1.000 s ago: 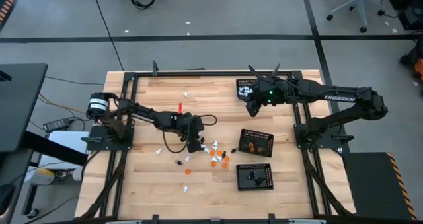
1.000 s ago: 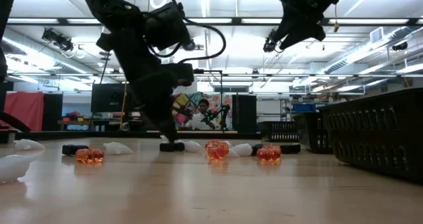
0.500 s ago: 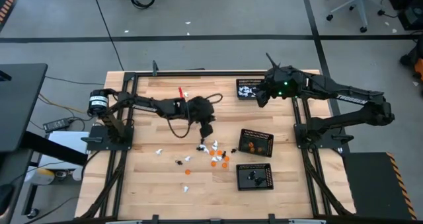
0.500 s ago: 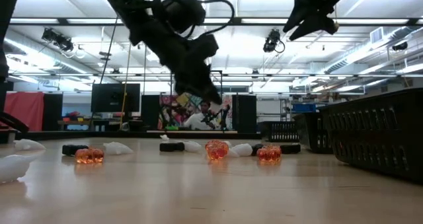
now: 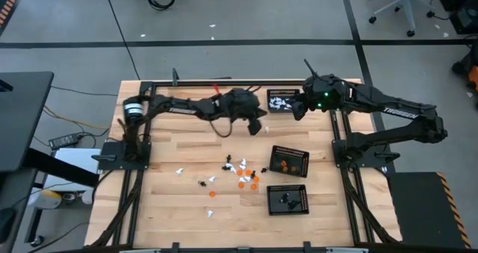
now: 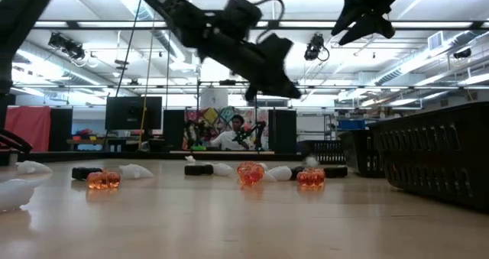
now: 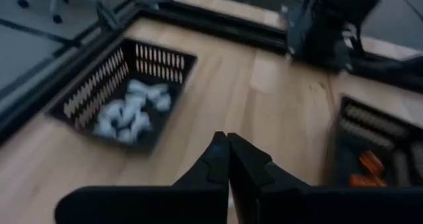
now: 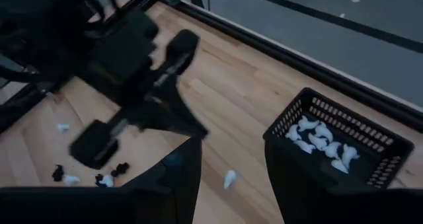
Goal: Sort Halloween decoration
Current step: Put the white ghost toy into the top black bin
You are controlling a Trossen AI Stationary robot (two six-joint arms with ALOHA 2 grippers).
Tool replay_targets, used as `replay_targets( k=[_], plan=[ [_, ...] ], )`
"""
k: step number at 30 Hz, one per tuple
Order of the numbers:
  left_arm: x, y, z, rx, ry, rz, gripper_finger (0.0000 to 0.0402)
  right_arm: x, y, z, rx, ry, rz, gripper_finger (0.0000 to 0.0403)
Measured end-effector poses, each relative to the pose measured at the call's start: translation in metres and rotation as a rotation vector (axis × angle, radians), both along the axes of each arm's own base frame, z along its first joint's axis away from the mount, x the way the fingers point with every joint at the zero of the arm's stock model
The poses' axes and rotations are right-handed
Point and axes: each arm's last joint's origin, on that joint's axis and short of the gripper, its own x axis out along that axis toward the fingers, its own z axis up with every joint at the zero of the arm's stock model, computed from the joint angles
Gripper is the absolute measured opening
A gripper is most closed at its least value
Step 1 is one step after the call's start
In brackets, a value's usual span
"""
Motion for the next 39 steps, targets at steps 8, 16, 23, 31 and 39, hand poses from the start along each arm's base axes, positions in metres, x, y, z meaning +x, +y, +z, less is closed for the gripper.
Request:
replay_targets(
  k=[8, 16, 23, 31, 39],
  plan=[
    [0.028, 0.008, -0.021, -0.036, 0.078, 0.003, 0.0057, -0.013, 0.01, -0.027, 0.085, 0.126, 0.018, 0.0168],
    [0.012, -0.005, -0.006, -0.024, 0.149, -0.026, 0.0079, -0.002, 0.011, -0.088, 0.296, 0.223, -0.03, 0.0165],
    [-0.018, -0.031, 0.0, 0.027, 0.141, -0.009, 0.0079, 0.029, -0.004, -0.134, 0.341, 0.371, -0.095, 0.0165],
    [-0.084, -0.056, -0.004, -0.022, 0.108, 0.015, 0.0079, 0.059, -0.023, -0.174, 0.362, 0.399, -0.155, 0.0219],
    [-0.129, -0.065, -0.001, -0.027, 0.081, 0.02, 0.0079, 0.071, -0.036, -0.193, 0.403, 0.36, -0.234, 0.0282]
  ],
)
